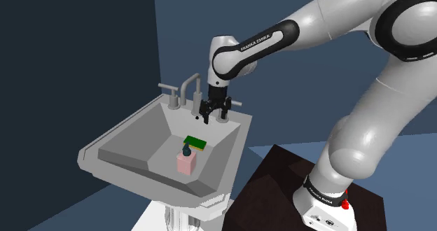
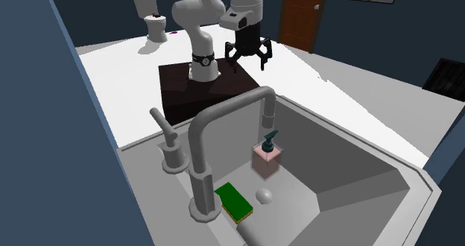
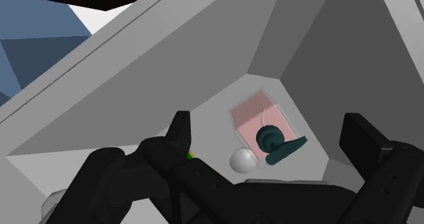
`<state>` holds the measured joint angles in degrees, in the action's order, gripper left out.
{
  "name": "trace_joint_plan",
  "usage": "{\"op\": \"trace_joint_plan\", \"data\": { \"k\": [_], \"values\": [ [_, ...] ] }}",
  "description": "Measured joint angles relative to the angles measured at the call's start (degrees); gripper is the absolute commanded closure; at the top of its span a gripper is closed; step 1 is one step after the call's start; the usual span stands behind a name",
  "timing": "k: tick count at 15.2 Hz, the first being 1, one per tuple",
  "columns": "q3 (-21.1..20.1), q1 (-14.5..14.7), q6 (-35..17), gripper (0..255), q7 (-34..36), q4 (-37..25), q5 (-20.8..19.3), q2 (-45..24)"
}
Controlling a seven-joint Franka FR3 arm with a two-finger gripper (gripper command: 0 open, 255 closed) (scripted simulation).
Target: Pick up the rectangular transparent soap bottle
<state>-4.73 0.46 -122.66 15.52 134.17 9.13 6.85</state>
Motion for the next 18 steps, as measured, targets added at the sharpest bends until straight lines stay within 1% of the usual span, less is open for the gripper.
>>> {"op": "trace_joint_plan", "data": {
  "k": [5, 10, 17, 18],
  "values": [
    [-0.64, 0.5, -6.14, 0, 2.27, -4.65, -0.03, -10.94],
    [-0.38, 0.72, -10.05, 0, 3.81, -11.57, -0.49, -22.01],
    [0.1, 1.95, -12.84, 0, 6.78, -24.18, -1.03, -37.65],
    [0.16, 1.98, -13.28, 0, 6.82, -25.21, -1.04, -39.19]
  ]
}}
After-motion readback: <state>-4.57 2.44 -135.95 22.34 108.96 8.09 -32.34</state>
